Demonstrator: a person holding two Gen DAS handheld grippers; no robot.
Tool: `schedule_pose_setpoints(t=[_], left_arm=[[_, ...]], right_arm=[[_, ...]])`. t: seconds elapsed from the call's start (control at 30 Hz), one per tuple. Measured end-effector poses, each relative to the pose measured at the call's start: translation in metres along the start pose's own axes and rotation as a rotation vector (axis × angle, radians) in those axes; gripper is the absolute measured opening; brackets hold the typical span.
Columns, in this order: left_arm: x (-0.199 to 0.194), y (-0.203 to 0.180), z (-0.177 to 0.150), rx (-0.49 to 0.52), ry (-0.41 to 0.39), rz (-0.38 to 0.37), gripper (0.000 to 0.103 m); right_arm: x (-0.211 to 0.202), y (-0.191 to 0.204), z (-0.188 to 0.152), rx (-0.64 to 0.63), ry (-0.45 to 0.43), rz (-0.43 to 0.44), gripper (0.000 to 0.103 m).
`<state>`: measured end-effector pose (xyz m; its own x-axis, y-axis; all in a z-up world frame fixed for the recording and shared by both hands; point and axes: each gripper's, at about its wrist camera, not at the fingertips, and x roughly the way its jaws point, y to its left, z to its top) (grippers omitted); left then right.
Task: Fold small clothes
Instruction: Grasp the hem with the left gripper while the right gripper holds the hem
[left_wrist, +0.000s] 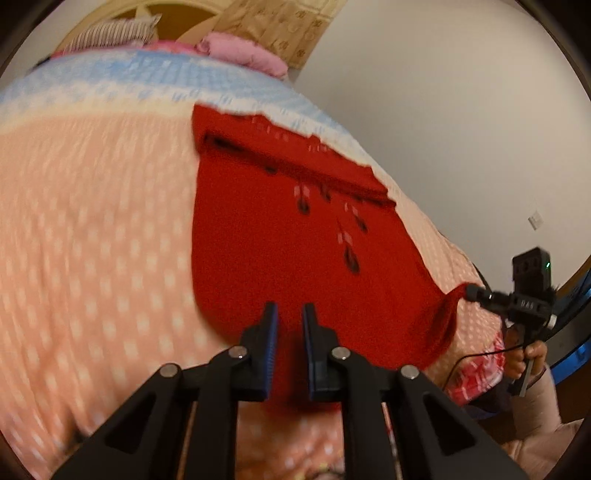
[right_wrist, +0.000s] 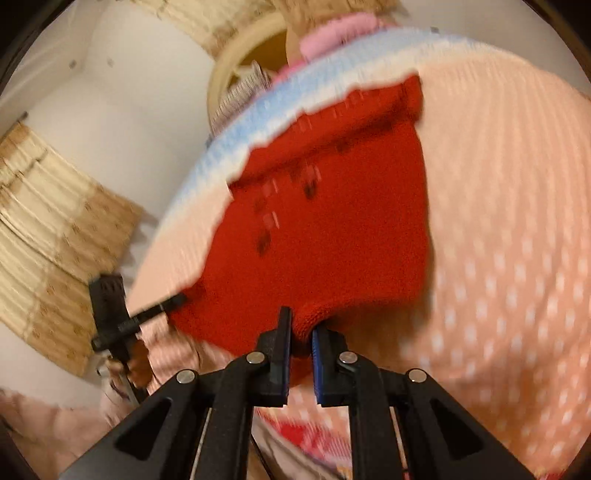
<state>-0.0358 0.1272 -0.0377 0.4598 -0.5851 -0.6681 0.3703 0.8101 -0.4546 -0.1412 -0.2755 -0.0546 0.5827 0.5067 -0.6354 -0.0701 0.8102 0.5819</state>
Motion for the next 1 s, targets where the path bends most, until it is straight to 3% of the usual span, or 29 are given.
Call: schedule_pose_setpoints(t=[0.17, 0.3, 0.37, 0.5, 0.57, 0.67, 0.9, 0.97, 1.0], left_arm=[[0.016, 0.002, 0.052, 0.045, -0.015, 0.084, 0.014], [0.007, 0.015, 0.069, 0.053, -0.036, 0.089, 0.016], [-0.001, 0.020, 0.068, 0.082, -0.041, 0.087, 0.022], [-0.008, 0.037, 0.051, 0.109, -0.031, 0.056, 0.056], [-0.007, 0.041, 0.042, 0.115, -0.016, 0.033, 0.064], [0.001, 0.042, 0.034, 0.122, 0.004, 0.035, 0.065], [0.034, 0.047, 0.018, 0.012, 0.022, -0.002, 0.064], [0.033, 0.040, 0.013, 0.026, -0.011, 0.019, 0.061], [0.032, 0.037, 0.013, 0.043, -0.032, 0.036, 0.053]], right_arm=[[0.019, -0.003, 0.055, 0.005, -0.079, -0.077, 0.009], [0.040, -0.017, 0.085, 0.038, -0.108, -0.145, 0.009], [0.053, -0.027, 0.095, 0.059, -0.103, -0.187, 0.009], [0.075, -0.048, 0.098, 0.121, -0.082, -0.218, 0.009], [0.082, -0.056, 0.095, 0.146, -0.072, -0.212, 0.009], [0.083, -0.056, 0.091, 0.146, -0.085, -0.208, 0.009], [0.083, -0.052, 0.090, 0.135, -0.087, -0.229, 0.009], [0.085, -0.051, 0.090, 0.127, -0.085, -0.237, 0.009], [0.085, -0.050, 0.089, 0.125, -0.084, -0.238, 0.009]])
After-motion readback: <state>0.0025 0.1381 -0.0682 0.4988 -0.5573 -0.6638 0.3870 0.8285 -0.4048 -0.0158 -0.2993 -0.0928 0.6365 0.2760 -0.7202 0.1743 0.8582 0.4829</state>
